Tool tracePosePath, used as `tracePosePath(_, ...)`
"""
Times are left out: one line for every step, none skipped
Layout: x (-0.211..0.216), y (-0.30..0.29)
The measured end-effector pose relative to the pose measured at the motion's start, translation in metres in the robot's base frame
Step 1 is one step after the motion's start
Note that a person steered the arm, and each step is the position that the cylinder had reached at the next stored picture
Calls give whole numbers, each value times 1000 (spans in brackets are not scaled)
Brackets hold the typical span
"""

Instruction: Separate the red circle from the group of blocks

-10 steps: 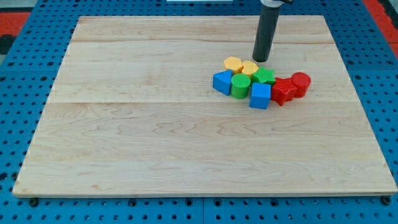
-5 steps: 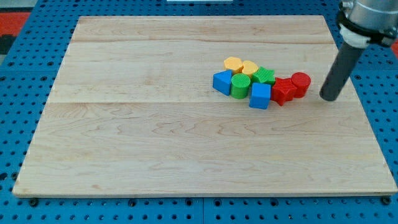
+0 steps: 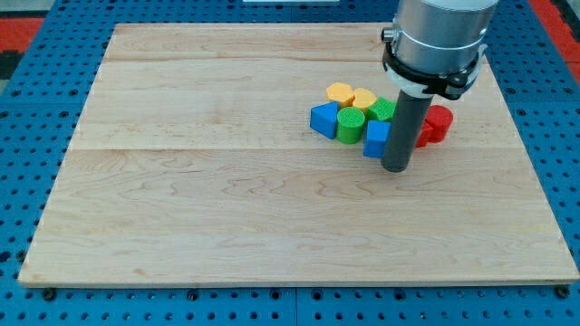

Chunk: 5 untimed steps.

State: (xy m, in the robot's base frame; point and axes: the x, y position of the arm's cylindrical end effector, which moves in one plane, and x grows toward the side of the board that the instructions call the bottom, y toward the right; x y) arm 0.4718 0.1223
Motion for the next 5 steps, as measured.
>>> tracePosePath(-11,31)
tracePosePath(-32,35)
tracePosePath(-44,48)
tracePosePath(-54,54)
tracePosePath(-42,54)
